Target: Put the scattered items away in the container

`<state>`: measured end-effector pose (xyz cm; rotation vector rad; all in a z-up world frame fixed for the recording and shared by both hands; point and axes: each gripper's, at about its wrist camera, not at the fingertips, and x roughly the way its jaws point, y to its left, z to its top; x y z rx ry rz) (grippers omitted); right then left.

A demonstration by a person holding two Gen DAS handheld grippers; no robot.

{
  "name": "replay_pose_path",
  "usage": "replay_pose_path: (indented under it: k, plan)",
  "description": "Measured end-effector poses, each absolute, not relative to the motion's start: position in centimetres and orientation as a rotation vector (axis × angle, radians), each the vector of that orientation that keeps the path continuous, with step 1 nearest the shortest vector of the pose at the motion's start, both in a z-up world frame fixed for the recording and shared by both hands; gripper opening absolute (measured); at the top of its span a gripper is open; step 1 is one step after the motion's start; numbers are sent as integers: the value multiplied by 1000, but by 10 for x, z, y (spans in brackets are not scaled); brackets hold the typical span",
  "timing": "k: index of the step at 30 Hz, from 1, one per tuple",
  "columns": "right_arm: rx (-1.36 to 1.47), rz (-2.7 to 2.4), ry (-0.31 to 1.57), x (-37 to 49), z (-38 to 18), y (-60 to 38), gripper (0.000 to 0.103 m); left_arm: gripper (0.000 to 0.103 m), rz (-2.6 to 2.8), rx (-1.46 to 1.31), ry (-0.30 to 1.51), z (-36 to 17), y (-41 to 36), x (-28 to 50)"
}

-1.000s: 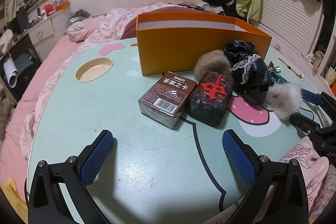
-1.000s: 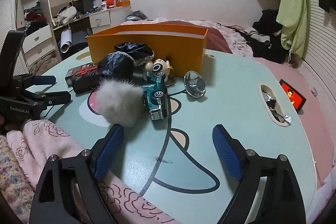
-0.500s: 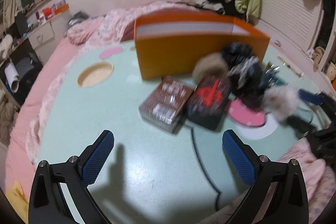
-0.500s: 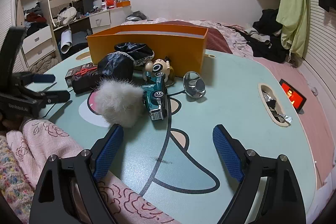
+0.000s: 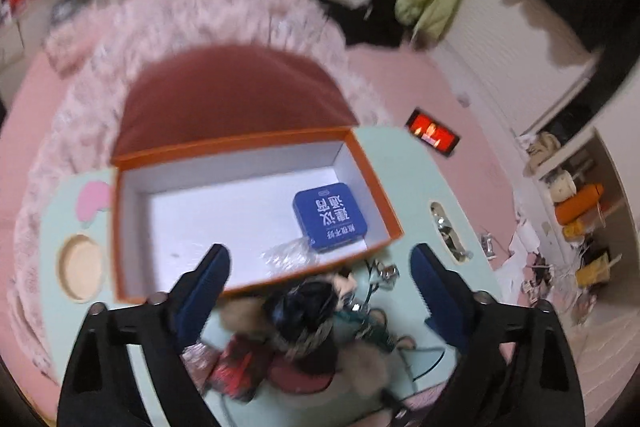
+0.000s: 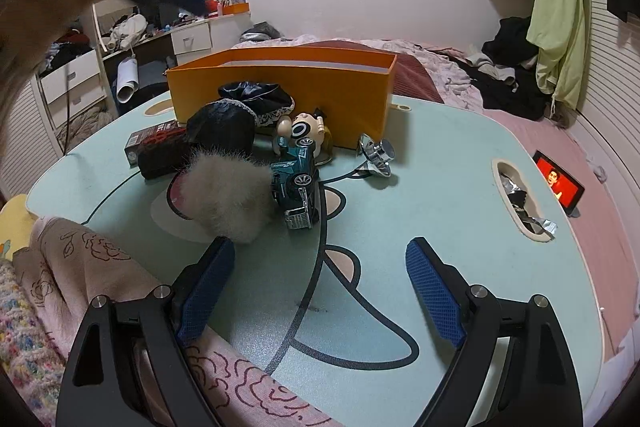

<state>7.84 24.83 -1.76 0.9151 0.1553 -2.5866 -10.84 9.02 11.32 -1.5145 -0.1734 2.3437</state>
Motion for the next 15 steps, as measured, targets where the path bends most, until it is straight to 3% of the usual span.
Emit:
replay_pose_path:
  k: [8,15]
  plan:
    - [901,-2585,146,82,-16,258,88,71,2232,-1822,-188,50,133,-169]
    - [899,-2585,144,83,-15,259,88,71,2257,-1886,-84,26,155,-175]
